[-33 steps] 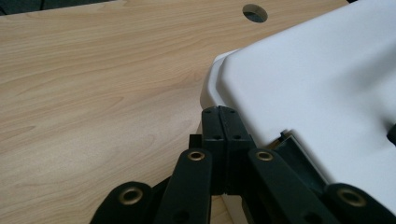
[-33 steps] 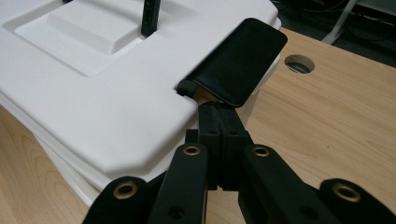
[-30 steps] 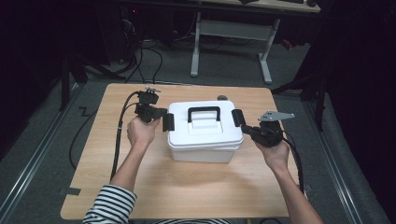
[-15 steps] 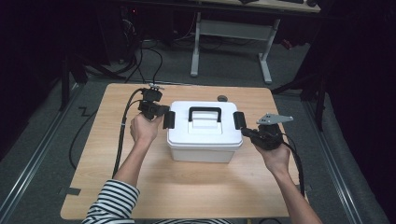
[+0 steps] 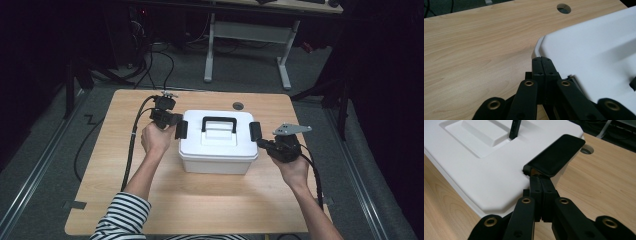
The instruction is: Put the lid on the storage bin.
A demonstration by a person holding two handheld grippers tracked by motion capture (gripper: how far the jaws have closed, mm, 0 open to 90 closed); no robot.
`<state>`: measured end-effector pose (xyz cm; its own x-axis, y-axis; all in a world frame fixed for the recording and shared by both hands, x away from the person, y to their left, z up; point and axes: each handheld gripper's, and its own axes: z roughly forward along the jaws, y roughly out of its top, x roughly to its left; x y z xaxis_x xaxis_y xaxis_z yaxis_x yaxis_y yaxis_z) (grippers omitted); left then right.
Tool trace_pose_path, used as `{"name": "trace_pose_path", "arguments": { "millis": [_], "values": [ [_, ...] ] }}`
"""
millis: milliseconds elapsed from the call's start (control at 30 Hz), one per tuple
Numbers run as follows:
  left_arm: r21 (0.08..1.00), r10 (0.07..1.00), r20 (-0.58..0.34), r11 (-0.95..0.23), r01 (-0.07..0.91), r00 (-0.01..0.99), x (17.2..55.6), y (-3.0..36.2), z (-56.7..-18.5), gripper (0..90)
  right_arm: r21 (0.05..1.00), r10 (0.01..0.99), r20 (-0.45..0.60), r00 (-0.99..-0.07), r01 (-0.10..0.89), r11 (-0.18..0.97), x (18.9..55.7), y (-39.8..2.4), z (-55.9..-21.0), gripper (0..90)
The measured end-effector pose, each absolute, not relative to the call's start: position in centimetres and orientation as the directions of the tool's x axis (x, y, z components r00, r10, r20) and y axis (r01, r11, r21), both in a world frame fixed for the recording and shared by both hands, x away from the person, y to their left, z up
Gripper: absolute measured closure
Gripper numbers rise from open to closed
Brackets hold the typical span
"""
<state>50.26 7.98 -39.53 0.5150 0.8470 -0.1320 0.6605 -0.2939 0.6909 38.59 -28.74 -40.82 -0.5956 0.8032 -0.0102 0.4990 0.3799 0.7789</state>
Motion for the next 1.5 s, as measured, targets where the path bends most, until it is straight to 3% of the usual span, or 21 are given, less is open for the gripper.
{"name": "trace_pose_path", "arguments": {
  "millis": [167,600,1200,1500],
  "values": [
    [0.723,0.844,-0.132,-0.276,0.633,0.519,49.5,8.5,-38.9,87.0,0.789,0.811,0.021,-0.585,0.507,0.346,38.3,-29.7,-41.3,89.7],
    [0.771,0.803,-0.118,-0.297,0.563,0.585,45.8,9.0,-37.5,75.3,0.841,0.807,0.010,-0.590,0.442,0.313,38.2,-29.5,-38.4,89.7],
    [0.783,0.795,-0.190,-0.231,0.577,0.576,44.0,10.5,-39.5,70.0,0.818,0.833,0.027,-0.553,0.491,0.300,39.4,-29.5,-39.4,89.1],
    [0.804,0.798,-0.205,-0.193,0.562,0.567,42.9,11.8,-40.3,57.0,0.821,0.835,0.034,-0.550,0.491,0.290,39.3,-29.6,-40.1,84.0]
  ]
}}
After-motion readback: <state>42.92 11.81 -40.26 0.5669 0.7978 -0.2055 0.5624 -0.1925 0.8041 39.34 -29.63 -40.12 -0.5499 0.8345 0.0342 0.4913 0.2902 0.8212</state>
